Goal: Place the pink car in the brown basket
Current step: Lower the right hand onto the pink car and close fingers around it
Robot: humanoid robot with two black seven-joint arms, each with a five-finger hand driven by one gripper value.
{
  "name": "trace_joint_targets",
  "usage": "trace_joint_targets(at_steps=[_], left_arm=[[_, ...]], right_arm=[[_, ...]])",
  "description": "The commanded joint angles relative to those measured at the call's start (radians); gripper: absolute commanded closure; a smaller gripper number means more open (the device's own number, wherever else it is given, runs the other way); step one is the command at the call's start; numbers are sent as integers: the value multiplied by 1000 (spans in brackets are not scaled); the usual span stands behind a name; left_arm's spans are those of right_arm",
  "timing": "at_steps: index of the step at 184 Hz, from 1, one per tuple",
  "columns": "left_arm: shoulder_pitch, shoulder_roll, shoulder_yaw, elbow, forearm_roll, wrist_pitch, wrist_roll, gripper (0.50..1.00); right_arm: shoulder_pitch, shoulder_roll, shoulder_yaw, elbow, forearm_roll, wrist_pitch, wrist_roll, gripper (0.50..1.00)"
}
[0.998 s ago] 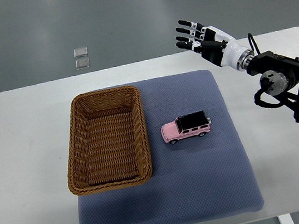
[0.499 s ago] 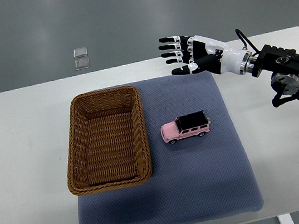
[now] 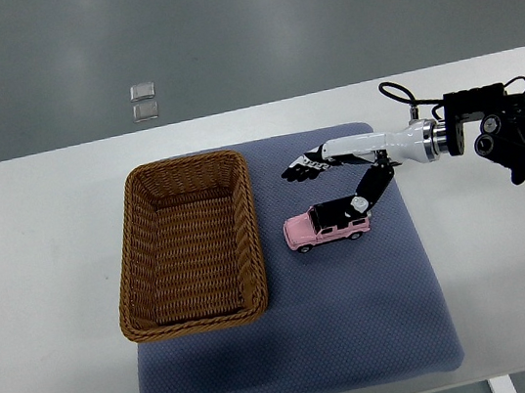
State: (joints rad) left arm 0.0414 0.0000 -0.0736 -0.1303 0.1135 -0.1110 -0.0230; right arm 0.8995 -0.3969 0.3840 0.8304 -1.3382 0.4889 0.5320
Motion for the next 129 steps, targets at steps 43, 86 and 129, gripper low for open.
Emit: trace_joint_targets(at_steps=[43,86,129], left_arm=[[0,0,0,-2,0,-1,0,500],[0,0,0,0,0,1,0,500],[0,0,0,0,0,1,0,500]], right_arm=[[1,10,-93,4,-30,-138,-1,589],[1,13,-94,4,-32,-154,-7,603],[-2,10,-122,3,-44,-170,-9,640]])
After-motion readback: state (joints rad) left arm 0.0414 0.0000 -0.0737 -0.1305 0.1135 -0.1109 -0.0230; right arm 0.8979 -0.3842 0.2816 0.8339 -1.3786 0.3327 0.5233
